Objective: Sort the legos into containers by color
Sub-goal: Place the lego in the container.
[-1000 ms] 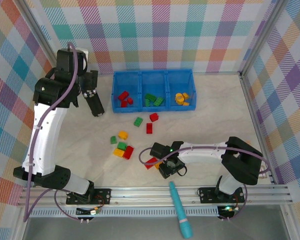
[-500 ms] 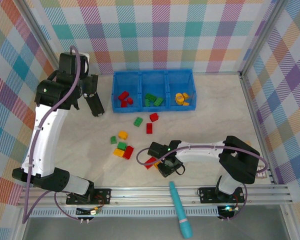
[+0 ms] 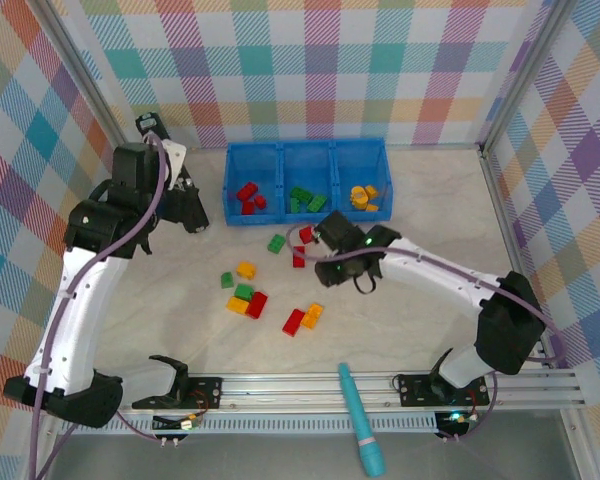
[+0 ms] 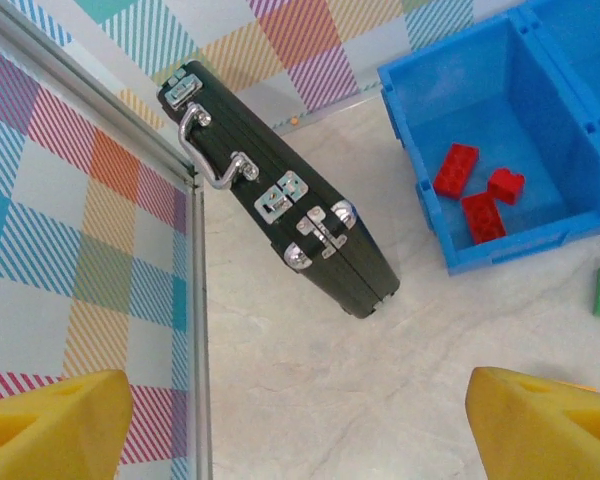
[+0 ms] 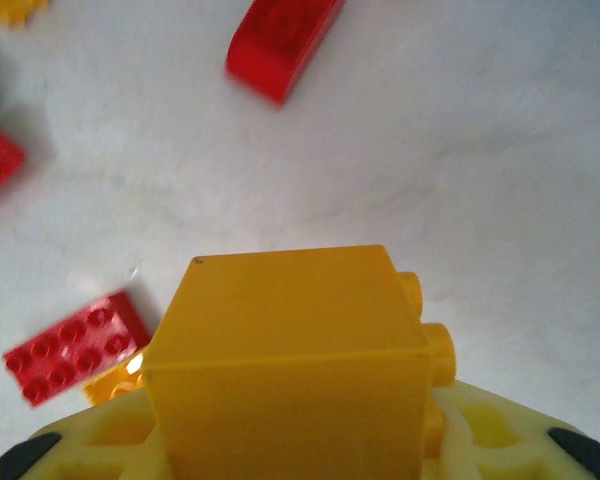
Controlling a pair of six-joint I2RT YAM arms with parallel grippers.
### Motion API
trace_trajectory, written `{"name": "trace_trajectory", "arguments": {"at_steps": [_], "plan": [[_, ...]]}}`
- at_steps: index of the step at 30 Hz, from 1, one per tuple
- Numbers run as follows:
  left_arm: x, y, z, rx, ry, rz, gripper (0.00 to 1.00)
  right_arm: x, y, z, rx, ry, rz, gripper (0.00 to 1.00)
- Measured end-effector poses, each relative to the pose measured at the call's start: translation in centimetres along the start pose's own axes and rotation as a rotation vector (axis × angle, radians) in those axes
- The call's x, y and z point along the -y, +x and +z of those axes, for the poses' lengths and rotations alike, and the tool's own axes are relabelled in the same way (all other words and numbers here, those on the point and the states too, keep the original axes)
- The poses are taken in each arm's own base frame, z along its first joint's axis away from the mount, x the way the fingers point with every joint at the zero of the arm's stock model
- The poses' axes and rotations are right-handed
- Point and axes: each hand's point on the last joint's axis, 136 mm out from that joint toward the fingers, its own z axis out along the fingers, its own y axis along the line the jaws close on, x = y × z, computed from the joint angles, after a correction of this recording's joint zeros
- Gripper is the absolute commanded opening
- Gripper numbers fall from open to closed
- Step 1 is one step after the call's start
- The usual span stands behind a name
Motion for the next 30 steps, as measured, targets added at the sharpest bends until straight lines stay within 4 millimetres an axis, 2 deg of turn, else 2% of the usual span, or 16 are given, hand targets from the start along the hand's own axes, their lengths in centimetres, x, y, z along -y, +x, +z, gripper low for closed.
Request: {"name": "trace_trajectory", "arguments": {"at_steps": [4, 9, 14, 17, 20, 25, 30], "plan": [[1.2, 1.5, 0.8, -0.024, 0.033, 0.030, 0.86, 3.4, -3.6, -1.8, 0.072, 0.022, 0.024, 0.38], [4.6, 3.6, 3.4, -0.080, 0.152, 0.059, 0.84, 7.2, -7.5, -2.5, 0.138, 0.057, 0.046, 0.38], [9.4, 4.4, 6.6, -0.152, 0.267, 0.114, 0.84, 10.8, -12.6, -1.3, 0.202, 0.098, 0.073, 0.38], [12.7, 4.8, 7.4, -0.180, 0.339, 0.155, 0.86, 12.6, -15.8, 0.0, 0.238, 0.114, 0.079, 0.37], [14.9, 4.9, 7.3, -0.188, 0.393, 0.185, 0.83, 14.4, -18.4, 1.7, 0.257, 0.130, 0.089, 0.36], [17.8, 5.1, 6.6, -0.196, 0.464, 0.197, 0.82, 17.0, -20.5, 4.3, 0.251, 0.139, 0.135, 0.37], [21.8, 6.2, 5.0, -0.218, 0.545, 0.224, 0.83, 19.4, -19.8, 5.7, 0.215, 0.155, 0.209, 0.37]]}}
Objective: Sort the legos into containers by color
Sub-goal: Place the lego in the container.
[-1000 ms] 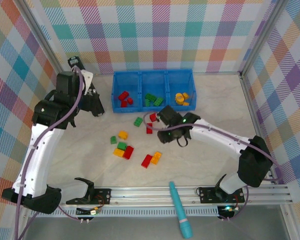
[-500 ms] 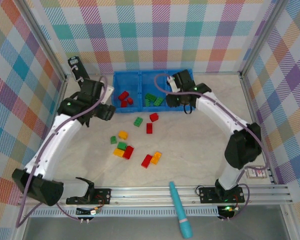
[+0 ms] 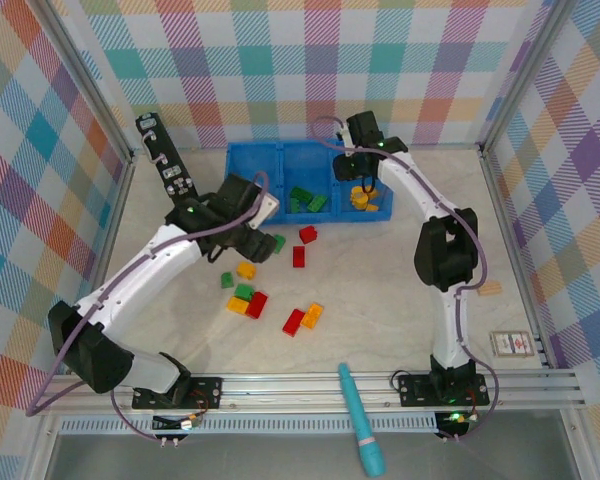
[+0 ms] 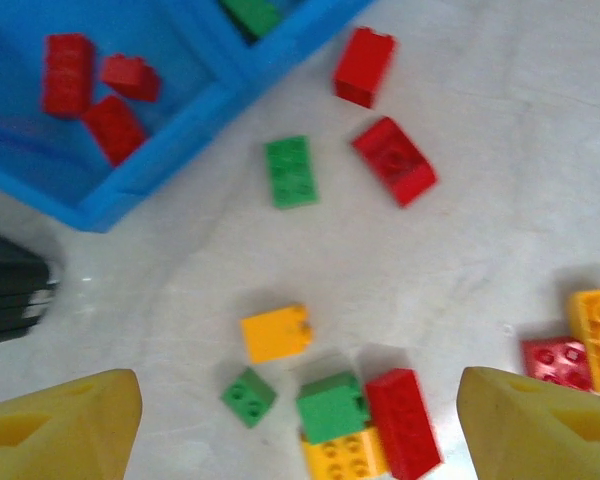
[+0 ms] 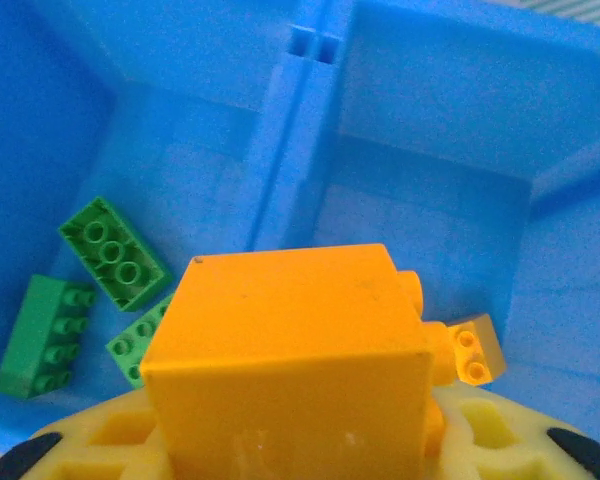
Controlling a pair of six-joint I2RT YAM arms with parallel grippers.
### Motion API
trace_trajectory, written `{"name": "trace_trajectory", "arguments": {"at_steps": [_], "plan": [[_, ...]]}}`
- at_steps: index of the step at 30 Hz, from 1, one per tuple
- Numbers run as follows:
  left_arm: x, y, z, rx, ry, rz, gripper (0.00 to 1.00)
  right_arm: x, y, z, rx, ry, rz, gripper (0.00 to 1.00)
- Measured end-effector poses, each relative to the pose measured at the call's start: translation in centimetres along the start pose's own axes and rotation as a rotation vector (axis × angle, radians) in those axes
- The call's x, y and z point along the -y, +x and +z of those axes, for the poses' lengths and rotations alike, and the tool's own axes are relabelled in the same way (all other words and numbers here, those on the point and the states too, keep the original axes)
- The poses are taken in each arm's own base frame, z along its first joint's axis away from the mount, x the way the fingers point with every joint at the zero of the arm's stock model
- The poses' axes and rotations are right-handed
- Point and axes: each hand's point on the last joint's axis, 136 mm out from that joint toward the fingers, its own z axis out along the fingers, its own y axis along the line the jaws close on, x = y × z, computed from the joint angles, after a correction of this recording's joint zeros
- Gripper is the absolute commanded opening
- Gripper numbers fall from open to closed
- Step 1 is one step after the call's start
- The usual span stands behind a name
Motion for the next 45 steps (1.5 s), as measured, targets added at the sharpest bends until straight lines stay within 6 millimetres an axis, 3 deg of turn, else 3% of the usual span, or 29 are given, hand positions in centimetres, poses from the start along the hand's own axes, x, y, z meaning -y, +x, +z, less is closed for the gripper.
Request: {"name": "trace_trajectory", "arguments": {"at_steps": [5, 13, 17, 25, 29, 32, 38, 45], "plan": [[4.4, 0.5, 1.4, -0.048, 0.063, 0.036, 0.84, 1.7, 1.1, 1.5, -0.047, 0.021, 0.070, 0.37], [9.2, 1.7, 3.5, -0.102, 0.136, 0.005, 0.83, 3.1, 2.6, 3.9, -0.111, 0.041, 0.132, 0.38], [12.0, 2.7, 5.0, -0.141, 0.156, -0.006, 0.82, 3.3, 3.1, 4.8, -0.135, 0.045, 0.152, 0.45], [14.0, 3.4, 7.2, -0.176, 0.148, -0.092, 0.81, 3.2, 3.8, 5.5, -0.161, 0.040, 0.156, 0.53], [14.6, 4.0, 8.7, -0.213, 0.138, -0.124, 0.79, 3.1, 3.7, 5.4, -0.158, 0.029, 0.152, 0.65], [15.2, 4.6, 9.7, -0.239, 0.134, -0.134, 0.79, 2.9, 3.7, 5.4, -0.158, 0.019, 0.152, 0.66], [16.5, 5.1, 10.6, -0.259, 0.138, -0.124, 0.74, 2.7, 2.6, 4.0, -0.125, 0.006, 0.149, 0.71], [18.1, 6.0, 12.0, -0.286, 0.150, -0.109, 0.66, 2.1, -0.1, -1.4, -0.007, -0.034, 0.132, 0.74]]}}
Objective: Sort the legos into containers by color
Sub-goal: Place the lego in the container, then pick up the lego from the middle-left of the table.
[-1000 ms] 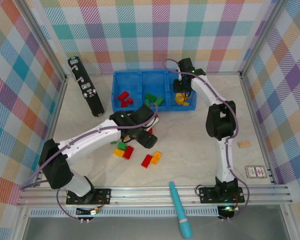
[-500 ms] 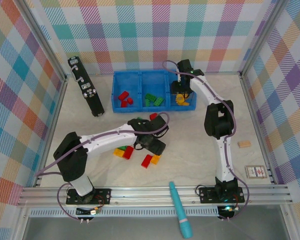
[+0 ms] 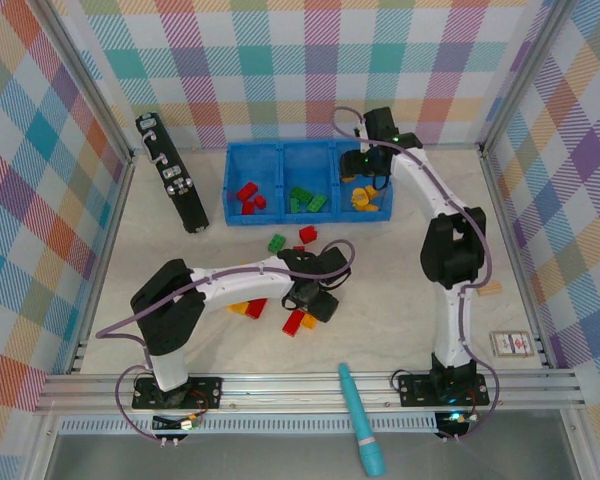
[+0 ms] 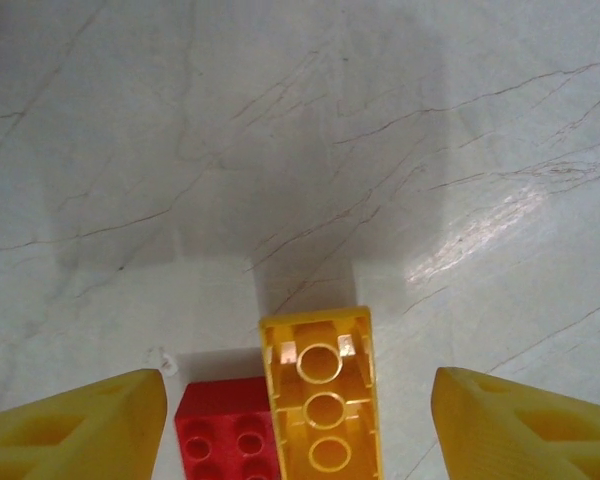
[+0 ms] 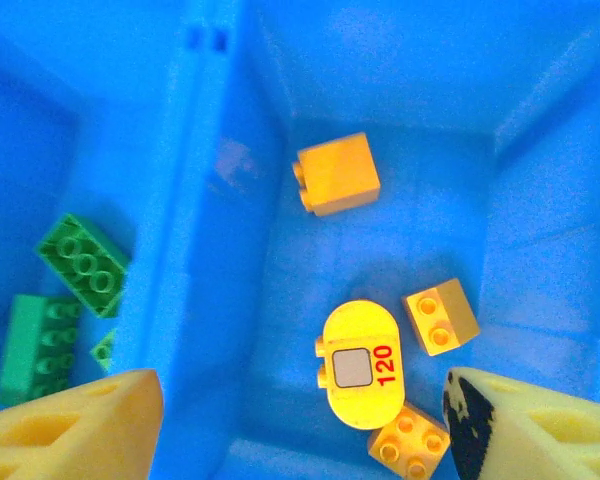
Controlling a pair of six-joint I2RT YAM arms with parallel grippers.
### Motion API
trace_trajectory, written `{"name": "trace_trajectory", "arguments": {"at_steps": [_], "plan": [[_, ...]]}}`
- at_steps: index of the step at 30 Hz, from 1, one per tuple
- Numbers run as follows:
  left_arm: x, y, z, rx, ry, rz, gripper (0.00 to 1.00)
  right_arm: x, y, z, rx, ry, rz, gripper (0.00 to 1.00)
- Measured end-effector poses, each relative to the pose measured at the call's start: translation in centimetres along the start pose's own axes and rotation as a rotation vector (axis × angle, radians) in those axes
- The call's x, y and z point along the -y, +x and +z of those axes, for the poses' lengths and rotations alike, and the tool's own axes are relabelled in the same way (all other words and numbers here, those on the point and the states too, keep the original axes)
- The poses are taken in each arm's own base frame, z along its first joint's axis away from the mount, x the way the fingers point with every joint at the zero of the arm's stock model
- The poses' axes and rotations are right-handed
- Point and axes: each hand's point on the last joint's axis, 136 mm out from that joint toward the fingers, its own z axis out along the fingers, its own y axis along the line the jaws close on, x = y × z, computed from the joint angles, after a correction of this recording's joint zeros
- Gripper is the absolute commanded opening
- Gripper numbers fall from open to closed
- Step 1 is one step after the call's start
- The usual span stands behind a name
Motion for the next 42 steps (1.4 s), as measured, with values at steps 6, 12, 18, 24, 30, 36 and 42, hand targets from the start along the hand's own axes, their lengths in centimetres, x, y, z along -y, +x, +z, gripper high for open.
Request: {"name": "trace_trajectory", "arguments": {"at_steps": [6, 12, 18, 24, 30, 36, 42], "plan": [[0.5, 0.9, 1.5, -0.036, 0.004, -0.010, 0.54, -0.7, -2.6, -4.2, 0.101, -0.021, -0.017, 0.73], [0.6, 1.3, 2.9, -0.062, 0.001, -0.030, 0.45, -0.8, -3.2, -5.9, 0.131, -0.025, -0.019, 0.72], [0.6, 1.8, 3.7, -0.089, -0.004, -0.044, 0.31, -0.9, -3.1, -6.5, 0.136, -0.025, -0.019, 0.72], [0.6, 1.7, 3.6, -0.088, -0.006, -0.055, 0.23, -0.7, -2.5, -6.9, 0.129, -0.016, -0.020, 0.72], [1.1, -1.1, 1.2, -0.059, 0.002, -0.020, 0.21, -0.1, -1.4, -9.6, 0.138, 0.019, -0.047, 0.72], [1.9, -8.9, -4.0, 0.106, 0.064, 0.000, 0.20, 0.4, 0.1, -16.7, 0.225, 0.048, -0.054, 0.72], [-1.9, -16.2, -7.2, 0.239, 0.066, -0.066, 0.20, 1.5, 3.8, -23.7, 0.342, 0.082, -0.022, 0.72]]}}
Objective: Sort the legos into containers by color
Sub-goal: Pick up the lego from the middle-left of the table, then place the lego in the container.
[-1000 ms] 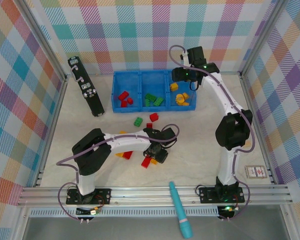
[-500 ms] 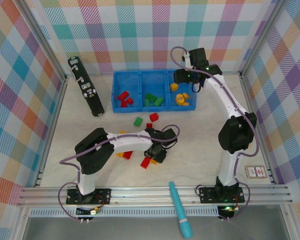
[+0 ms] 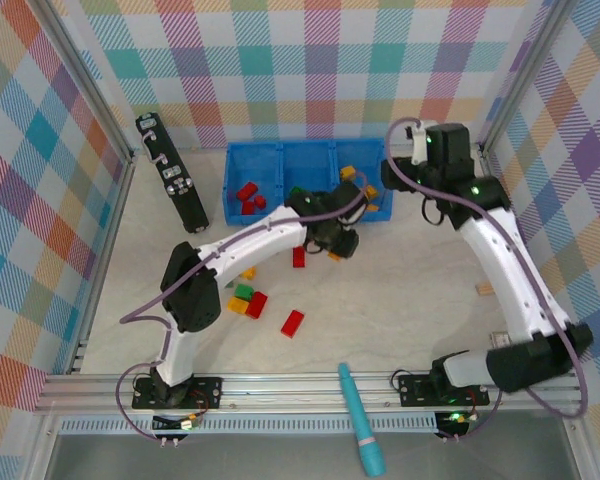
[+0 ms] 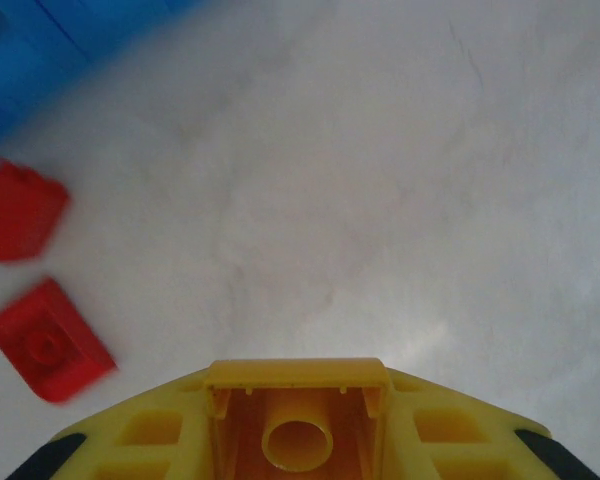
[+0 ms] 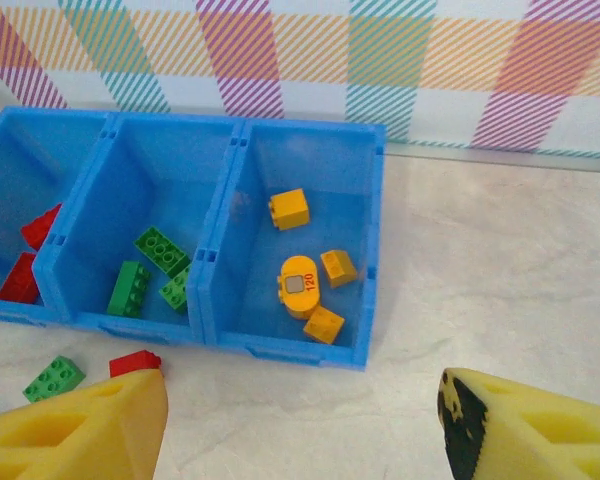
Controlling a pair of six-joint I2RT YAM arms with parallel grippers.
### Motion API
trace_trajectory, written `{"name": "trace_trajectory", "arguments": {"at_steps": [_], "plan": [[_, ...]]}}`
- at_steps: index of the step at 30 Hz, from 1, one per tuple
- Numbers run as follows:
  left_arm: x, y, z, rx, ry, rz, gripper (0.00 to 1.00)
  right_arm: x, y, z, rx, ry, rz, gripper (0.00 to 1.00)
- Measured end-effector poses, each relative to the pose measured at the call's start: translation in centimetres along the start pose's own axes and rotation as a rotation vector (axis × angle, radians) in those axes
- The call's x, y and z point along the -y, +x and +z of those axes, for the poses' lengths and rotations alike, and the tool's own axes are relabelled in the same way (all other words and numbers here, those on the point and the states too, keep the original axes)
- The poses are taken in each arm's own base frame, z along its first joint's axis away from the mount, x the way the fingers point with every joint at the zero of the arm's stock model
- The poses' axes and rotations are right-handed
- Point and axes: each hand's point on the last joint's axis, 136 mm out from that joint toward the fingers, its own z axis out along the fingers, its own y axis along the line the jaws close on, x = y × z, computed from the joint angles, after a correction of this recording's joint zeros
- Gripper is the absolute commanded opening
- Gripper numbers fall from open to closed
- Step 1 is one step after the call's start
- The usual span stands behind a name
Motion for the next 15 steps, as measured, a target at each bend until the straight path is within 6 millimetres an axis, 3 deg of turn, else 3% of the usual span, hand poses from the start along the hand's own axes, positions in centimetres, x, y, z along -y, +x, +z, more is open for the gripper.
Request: {"name": "trace_trajectory", "arguments": {"at_steps": [4, 8, 15], "plan": [[-2.3, -5.7, 0.1, 0.106, -0.006, -0.051, 0.20, 0.9, 2.4, -2.0, 0.006, 0.029, 0.015, 0.72], [-2.9, -10.9, 0.6, 0.215, -0.004, -0.053, 0.20, 1.2, 5.5, -2.0, -0.039, 0.032, 0.023, 0.73], [-3.4, -14.2, 2.3, 0.323, -0.022, -0.048, 0.20, -1.5, 8.6, -2.5, -0.044, -0.145, 0.077, 0.73]]}}
